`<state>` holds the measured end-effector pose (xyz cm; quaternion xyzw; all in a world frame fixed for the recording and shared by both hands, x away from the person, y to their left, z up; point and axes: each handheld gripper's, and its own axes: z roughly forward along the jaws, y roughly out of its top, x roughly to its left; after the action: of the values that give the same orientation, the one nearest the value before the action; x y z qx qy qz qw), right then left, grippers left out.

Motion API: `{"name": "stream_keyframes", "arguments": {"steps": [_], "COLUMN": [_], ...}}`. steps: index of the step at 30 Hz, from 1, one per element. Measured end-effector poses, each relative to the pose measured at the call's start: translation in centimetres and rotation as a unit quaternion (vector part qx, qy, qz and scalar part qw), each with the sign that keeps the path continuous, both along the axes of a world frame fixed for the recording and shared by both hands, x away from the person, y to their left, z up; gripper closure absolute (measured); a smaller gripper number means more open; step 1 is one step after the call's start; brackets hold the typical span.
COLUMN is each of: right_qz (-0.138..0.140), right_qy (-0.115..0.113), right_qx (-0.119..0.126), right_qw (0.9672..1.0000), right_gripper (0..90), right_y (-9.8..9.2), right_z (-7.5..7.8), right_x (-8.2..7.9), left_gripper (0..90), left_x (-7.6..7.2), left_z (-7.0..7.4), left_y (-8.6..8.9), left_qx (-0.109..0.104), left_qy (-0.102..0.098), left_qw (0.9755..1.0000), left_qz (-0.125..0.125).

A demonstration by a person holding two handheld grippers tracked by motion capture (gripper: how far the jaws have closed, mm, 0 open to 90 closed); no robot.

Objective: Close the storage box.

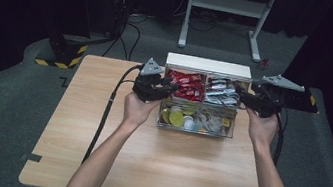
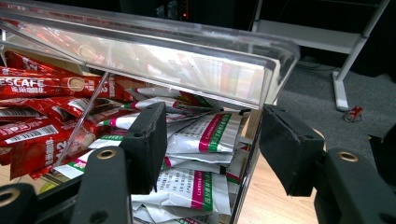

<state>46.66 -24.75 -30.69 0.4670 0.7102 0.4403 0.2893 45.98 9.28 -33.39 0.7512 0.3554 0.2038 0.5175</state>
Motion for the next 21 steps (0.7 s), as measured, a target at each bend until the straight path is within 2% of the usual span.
{"name": "stream_keyframes", "arguments": {"steps": [11, 21], "right_qz": [0.003, 0.004], "right_qy": [0.001, 0.001], "right_qx": [-0.001, -0.003], "right_qw": [1.0, 1.0], "right_gripper": [41.8, 41.5], "right_y": [-0.06, -0.05], "right_z": [0.03, 0.03], "right_x": [0.04, 0.03], "left_gripper": [71.9, 78.4], "left_x": [0.69, 0.44], "left_z": [-0.13, -0.02], "left_y": [-0.68, -0.57], "left_qx": [-0.003, 0.014], "left_qy": [0.006, -0.002], "left_qw": [1.0, 0.9999], "left_qz": [-0.001, 0.004]}}
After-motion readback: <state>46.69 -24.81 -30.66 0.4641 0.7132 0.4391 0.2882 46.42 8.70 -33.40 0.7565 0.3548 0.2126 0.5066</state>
